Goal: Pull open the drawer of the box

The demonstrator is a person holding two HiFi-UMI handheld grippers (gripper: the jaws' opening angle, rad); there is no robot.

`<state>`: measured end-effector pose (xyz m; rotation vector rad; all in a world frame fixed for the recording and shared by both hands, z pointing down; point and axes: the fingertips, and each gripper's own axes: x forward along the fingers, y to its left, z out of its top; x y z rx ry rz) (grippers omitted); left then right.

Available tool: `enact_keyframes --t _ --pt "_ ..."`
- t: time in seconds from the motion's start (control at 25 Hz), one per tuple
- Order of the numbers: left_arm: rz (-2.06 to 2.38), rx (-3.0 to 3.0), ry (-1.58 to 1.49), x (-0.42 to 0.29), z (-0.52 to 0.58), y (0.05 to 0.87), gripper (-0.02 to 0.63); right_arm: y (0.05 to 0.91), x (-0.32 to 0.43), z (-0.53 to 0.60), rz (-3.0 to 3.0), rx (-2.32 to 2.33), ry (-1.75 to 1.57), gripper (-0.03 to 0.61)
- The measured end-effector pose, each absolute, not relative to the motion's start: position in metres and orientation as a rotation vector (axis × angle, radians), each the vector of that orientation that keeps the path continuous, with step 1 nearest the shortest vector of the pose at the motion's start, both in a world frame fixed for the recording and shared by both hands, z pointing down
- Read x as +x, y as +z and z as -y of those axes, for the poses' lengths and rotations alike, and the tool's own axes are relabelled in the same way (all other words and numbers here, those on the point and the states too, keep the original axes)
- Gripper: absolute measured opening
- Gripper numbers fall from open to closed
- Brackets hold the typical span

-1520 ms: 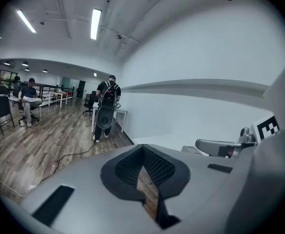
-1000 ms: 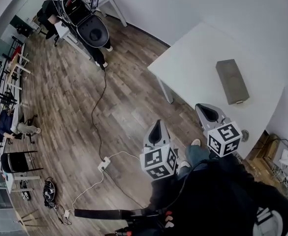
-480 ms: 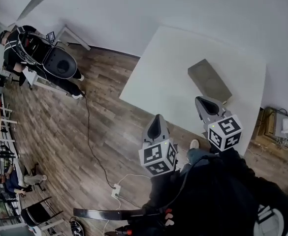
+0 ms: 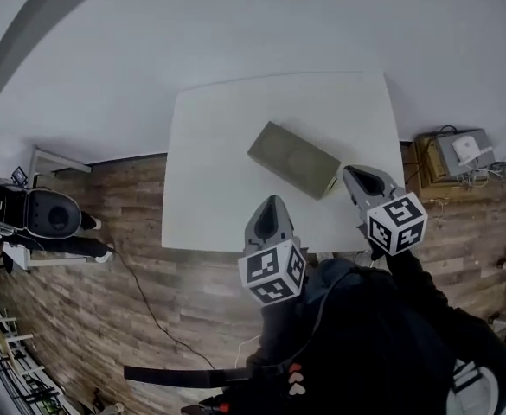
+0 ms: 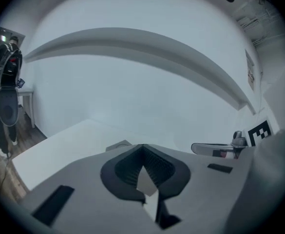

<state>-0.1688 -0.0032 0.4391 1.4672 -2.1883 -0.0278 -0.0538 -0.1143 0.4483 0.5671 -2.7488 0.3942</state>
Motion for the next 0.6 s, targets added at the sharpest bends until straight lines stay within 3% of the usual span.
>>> enact_keyframes --t 0.24,0.6 --pt "1.988 1.692 0.092 -0.147 0.079 0.449 -0.006 0.471 -0.015 0.161 2.654 0.806 0.467 -0.008" --pt "1.74 1.798 0.311 -0.148 0.122 0.507 -0.005 0.544 -0.035 0.149 2.505 0.641 0.532 -0.006"
